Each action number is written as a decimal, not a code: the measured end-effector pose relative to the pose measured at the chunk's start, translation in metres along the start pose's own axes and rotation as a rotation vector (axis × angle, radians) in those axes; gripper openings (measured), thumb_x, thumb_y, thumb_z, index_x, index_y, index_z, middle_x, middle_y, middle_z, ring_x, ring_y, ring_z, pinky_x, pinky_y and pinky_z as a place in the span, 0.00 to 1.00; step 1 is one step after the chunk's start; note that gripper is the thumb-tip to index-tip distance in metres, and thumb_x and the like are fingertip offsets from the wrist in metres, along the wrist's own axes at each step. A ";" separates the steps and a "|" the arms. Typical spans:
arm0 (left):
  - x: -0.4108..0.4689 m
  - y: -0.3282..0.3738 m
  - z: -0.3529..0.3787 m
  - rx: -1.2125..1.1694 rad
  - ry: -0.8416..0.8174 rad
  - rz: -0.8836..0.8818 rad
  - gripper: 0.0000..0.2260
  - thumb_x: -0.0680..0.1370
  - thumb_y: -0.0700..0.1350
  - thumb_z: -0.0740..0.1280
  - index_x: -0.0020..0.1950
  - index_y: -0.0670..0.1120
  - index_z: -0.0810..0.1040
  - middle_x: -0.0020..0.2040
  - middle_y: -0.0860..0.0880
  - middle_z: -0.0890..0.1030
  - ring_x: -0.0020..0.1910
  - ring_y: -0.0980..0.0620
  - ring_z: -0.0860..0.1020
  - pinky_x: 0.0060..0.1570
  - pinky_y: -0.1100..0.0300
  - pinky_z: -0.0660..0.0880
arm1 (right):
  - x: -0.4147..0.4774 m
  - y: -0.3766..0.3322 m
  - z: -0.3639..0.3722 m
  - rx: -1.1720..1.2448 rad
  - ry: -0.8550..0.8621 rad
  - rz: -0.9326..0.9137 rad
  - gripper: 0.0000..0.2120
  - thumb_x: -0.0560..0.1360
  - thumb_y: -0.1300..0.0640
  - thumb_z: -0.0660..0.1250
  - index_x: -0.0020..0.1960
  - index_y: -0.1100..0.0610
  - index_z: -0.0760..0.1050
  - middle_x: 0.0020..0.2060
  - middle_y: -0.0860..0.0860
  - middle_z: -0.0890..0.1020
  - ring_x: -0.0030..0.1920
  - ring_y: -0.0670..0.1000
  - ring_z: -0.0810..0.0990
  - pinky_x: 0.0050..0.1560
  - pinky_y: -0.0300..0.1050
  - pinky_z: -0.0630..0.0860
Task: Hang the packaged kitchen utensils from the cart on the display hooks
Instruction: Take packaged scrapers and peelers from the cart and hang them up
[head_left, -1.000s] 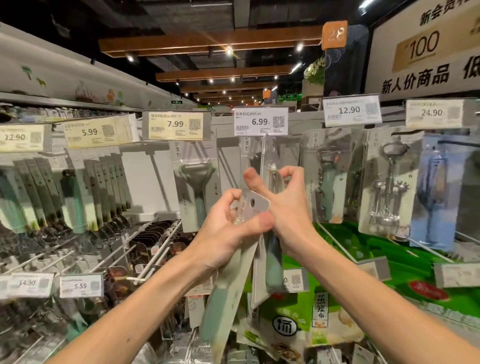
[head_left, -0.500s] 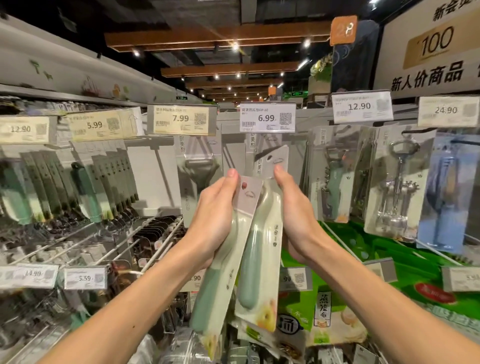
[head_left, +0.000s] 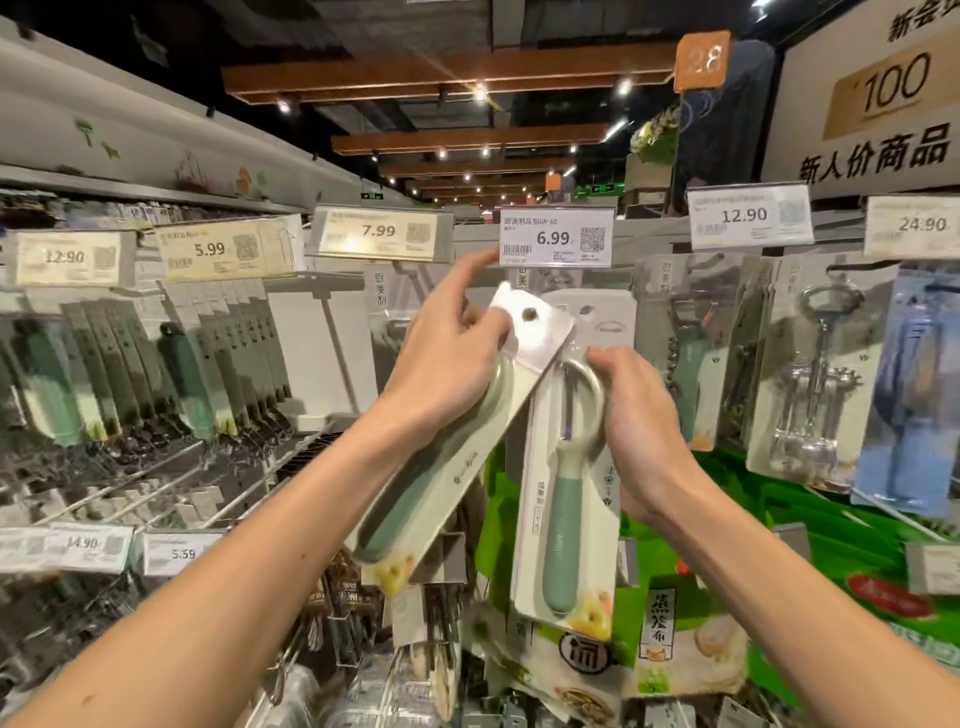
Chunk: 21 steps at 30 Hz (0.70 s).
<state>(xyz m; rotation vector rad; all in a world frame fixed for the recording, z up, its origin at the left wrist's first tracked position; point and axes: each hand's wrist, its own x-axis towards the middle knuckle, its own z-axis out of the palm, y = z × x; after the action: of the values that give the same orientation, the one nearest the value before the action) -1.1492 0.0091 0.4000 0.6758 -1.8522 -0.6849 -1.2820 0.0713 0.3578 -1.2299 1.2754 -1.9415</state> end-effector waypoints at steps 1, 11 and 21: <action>0.004 0.003 0.000 0.016 -0.006 0.049 0.22 0.82 0.42 0.61 0.73 0.60 0.65 0.55 0.52 0.81 0.41 0.63 0.79 0.47 0.61 0.78 | 0.001 -0.001 -0.003 -0.009 0.019 -0.005 0.10 0.81 0.59 0.57 0.44 0.57 0.74 0.35 0.45 0.78 0.34 0.38 0.77 0.32 0.30 0.71; 0.025 0.013 0.021 -0.018 0.118 0.277 0.26 0.82 0.35 0.59 0.75 0.59 0.64 0.74 0.44 0.70 0.30 0.57 0.72 0.33 0.72 0.72 | -0.005 -0.010 -0.027 -0.031 0.012 -0.040 0.14 0.82 0.63 0.55 0.39 0.56 0.72 0.22 0.33 0.76 0.25 0.32 0.74 0.26 0.25 0.68; 0.036 -0.004 0.048 0.127 0.275 0.294 0.35 0.79 0.33 0.60 0.78 0.62 0.53 0.63 0.51 0.79 0.25 0.54 0.73 0.24 0.59 0.75 | -0.006 -0.013 -0.042 -0.009 -0.007 -0.088 0.13 0.80 0.64 0.57 0.41 0.57 0.76 0.29 0.41 0.82 0.30 0.36 0.78 0.31 0.28 0.72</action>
<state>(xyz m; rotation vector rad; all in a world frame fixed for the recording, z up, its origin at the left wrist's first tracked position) -1.2051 -0.0117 0.4035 0.5337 -1.7011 -0.2695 -1.3151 0.1004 0.3608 -1.3166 1.2469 -1.9926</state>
